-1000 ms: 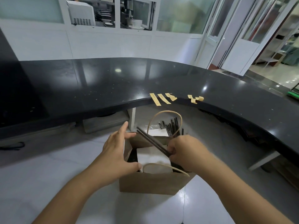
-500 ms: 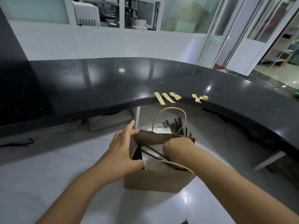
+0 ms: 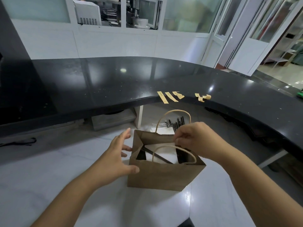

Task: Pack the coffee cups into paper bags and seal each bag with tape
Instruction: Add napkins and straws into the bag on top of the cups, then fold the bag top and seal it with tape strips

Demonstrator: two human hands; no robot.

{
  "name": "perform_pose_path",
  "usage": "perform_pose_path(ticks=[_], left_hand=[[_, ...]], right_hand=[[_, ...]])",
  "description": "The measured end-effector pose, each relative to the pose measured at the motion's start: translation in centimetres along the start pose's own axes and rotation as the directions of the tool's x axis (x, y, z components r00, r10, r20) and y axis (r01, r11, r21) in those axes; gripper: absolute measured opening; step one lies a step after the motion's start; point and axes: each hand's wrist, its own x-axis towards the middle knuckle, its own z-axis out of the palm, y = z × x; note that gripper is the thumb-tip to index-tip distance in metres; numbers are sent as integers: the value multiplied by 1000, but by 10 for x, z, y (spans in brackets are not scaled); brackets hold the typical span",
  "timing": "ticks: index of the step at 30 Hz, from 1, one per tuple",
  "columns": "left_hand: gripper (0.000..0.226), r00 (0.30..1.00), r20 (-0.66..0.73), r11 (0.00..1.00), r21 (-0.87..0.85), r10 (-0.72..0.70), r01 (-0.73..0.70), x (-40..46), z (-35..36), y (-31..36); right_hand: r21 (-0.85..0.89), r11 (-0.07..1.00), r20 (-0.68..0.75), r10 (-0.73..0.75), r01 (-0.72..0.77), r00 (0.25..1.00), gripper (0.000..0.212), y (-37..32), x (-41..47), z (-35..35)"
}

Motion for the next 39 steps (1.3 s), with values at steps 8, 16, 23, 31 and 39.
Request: perform_pose_path(ticks=[8, 16, 23, 31, 39], left_hand=[[119, 999, 45, 993, -115, -15, 21, 4, 8, -3], [96, 999, -1, 996, -78, 38, -38, 10, 7, 5], [50, 994, -71, 997, -2, 79, -80, 10, 10, 0], [35, 994, -93, 987, -141, 60, -72, 16, 23, -6], [27, 990, -142, 981, -189, 25, -51, 19, 28, -7]], right_hand=[[458, 880, 50, -167, 126, 985, 102, 15, -23, 23], [503, 862, 209, -187, 58, 960, 114, 23, -23, 17], [448, 892, -11, 69, -57, 998, 52, 20, -19, 29], [410, 912, -194, 84, 3, 978, 23, 22, -19, 42], [535, 834, -389, 101, 135, 916, 15, 29, -22, 25]])
